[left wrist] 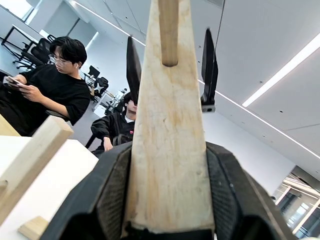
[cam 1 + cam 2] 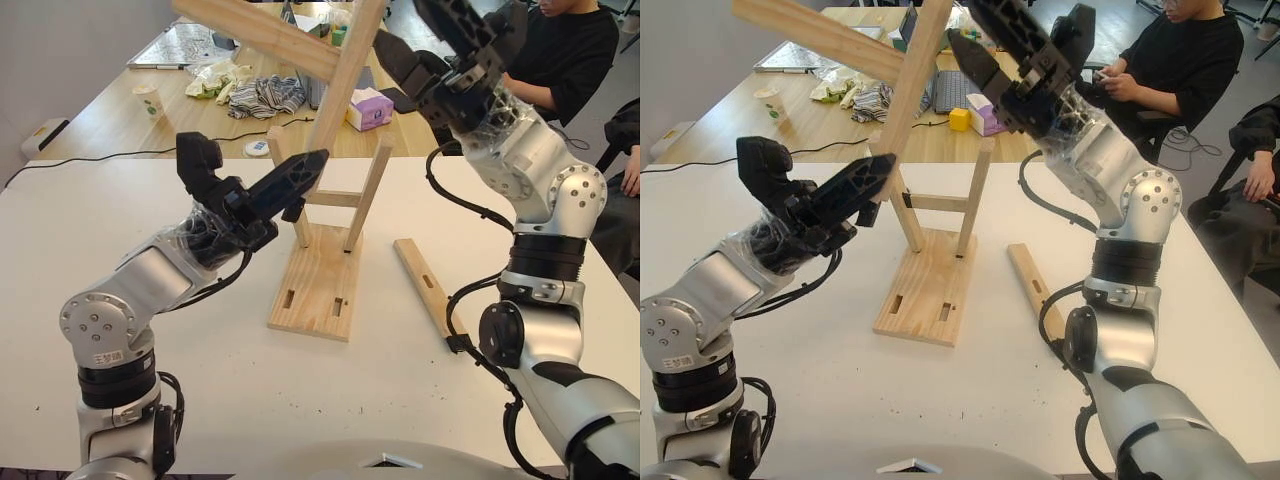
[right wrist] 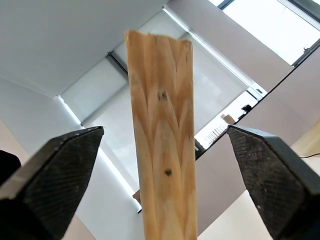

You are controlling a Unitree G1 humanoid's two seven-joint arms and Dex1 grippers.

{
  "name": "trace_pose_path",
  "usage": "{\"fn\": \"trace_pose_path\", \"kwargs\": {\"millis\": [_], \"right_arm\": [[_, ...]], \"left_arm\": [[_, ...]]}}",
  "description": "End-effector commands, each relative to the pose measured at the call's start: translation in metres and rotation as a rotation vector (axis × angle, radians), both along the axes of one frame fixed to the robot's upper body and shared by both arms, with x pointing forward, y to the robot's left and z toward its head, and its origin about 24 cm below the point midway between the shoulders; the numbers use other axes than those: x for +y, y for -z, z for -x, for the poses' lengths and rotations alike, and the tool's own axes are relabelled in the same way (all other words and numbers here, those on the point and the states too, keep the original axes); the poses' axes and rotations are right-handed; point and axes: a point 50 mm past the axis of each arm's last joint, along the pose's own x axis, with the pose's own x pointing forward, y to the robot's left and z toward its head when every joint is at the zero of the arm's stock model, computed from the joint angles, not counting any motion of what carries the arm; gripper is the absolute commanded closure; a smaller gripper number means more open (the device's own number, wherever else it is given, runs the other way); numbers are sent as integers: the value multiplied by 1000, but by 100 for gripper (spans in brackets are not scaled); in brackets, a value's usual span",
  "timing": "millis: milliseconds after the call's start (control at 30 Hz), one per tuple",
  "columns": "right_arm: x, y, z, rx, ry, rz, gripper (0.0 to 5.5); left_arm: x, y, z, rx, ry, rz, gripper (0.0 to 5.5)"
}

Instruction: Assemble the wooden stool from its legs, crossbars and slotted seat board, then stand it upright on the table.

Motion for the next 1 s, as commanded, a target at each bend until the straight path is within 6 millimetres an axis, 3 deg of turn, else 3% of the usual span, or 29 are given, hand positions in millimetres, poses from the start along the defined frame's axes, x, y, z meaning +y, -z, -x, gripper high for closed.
{"fn": "trace_pose_path", "kwargs": {"millis": [33, 167, 600, 867, 900, 1000], "right_arm": [[8, -4, 2, 1, -54, 16, 96], [12, -3, 4, -2, -90, 21, 119], [12, -4, 11, -35, -157, 21, 324], [14, -2, 9, -33, -143, 43, 330], [13, -2, 9, -35, -135, 52, 330], [13, 6, 9, -117, -34, 202, 339]], "left_arm": [[-1, 5, 4, -6, 31, -26, 349], [0, 7, 4, -7, 44, -32, 349], [1, 9, 7, -23, 95, -21, 349], [3, 16, 1, 19, 54, -69, 349], [3, 17, 2, -1, 72, -88, 313], [10, 28, 9, -9, 119, -192, 275]]}}
